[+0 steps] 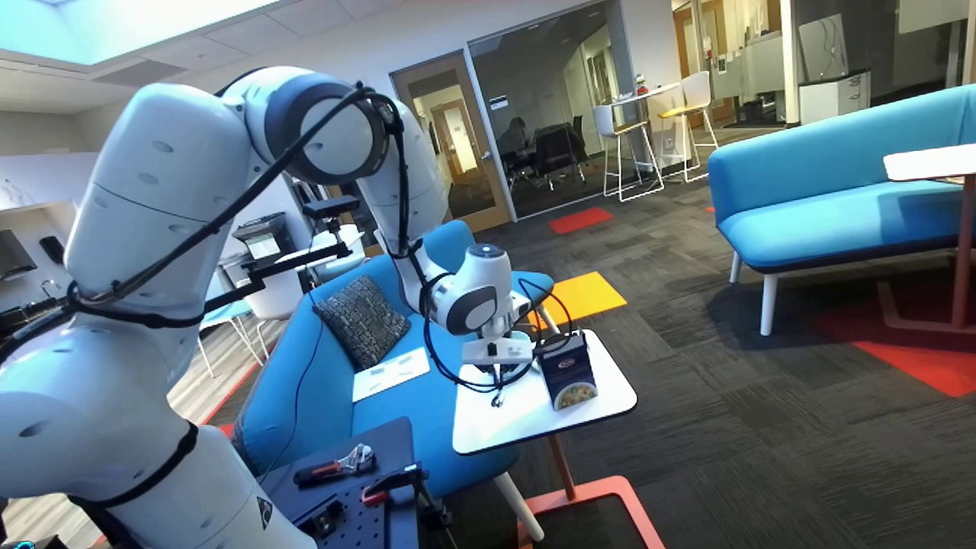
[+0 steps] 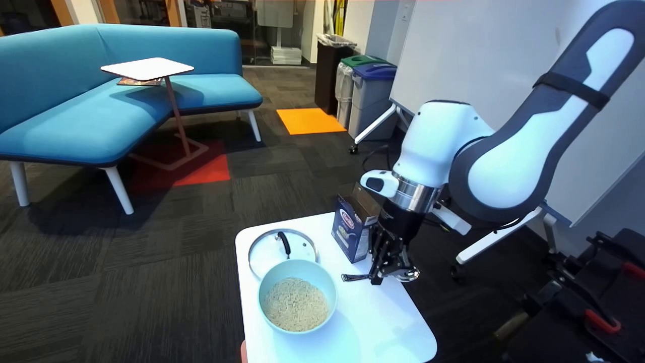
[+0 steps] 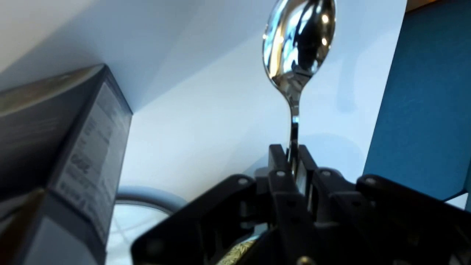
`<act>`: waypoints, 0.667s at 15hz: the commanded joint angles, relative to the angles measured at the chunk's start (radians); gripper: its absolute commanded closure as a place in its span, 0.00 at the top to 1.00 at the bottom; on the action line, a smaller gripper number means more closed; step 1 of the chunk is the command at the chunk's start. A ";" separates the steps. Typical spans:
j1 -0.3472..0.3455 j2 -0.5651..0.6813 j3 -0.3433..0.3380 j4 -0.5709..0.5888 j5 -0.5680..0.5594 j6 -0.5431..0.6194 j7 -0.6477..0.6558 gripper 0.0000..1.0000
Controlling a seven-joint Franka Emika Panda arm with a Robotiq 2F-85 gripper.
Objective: Remove the silver spoon from the bowl and put it on the table.
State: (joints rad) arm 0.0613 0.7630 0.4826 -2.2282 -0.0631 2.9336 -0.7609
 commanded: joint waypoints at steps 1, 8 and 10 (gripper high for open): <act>0.128 -0.038 -0.108 -0.015 -0.078 0.070 0.134 0.03; 0.451 -0.026 -0.407 -0.020 -0.227 0.270 0.418 0.03; 0.518 -0.019 -0.466 -0.025 -0.219 0.294 0.465 0.03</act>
State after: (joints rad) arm 0.4951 0.7586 0.0972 -2.2279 -0.2674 3.1816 -0.3767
